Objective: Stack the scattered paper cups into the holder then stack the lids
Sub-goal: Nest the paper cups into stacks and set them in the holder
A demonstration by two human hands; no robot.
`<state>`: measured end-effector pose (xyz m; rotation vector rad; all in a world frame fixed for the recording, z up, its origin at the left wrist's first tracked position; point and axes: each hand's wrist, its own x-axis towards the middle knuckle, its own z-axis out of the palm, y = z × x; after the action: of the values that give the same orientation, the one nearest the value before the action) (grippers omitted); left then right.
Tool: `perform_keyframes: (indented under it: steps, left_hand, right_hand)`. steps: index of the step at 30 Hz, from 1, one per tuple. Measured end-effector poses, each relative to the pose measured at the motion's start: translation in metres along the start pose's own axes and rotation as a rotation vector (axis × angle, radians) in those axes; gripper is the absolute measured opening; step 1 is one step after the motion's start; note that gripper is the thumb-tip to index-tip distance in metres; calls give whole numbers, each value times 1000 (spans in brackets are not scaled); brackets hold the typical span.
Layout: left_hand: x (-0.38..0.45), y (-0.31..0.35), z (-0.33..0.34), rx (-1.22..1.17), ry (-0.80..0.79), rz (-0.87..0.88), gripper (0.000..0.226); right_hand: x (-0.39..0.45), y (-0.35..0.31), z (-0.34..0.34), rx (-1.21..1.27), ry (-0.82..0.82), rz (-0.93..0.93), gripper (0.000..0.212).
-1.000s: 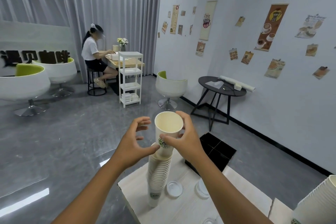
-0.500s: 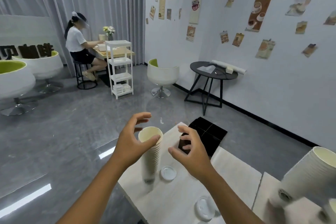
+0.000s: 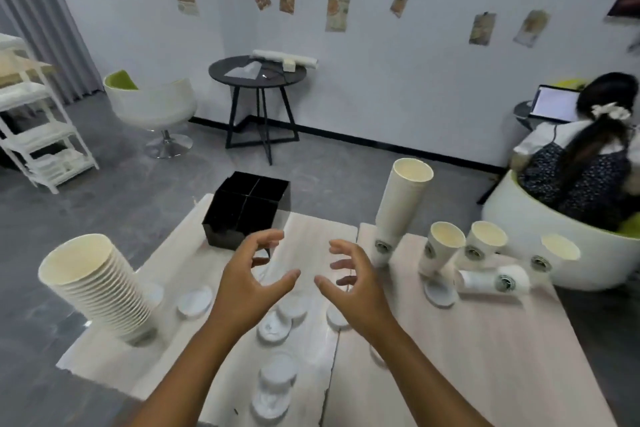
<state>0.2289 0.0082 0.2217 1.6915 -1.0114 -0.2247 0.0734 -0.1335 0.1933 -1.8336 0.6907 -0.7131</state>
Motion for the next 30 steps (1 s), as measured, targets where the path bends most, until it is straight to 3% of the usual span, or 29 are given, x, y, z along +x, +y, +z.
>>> perform_keyframes:
  steps: [15,24,30]
  left_hand:
    - [-6,27,242,-36,-391,-99,60]
    - [5,47,349,-9,-453,-109,59]
    - [54,46,390,121,-420,-38,70]
  right_hand:
    - [-62,125,-204,76,313,292,57]
    - [-75,198,-296,123,424,397,57]
    - [-43,219,-340,118,422,351,65]
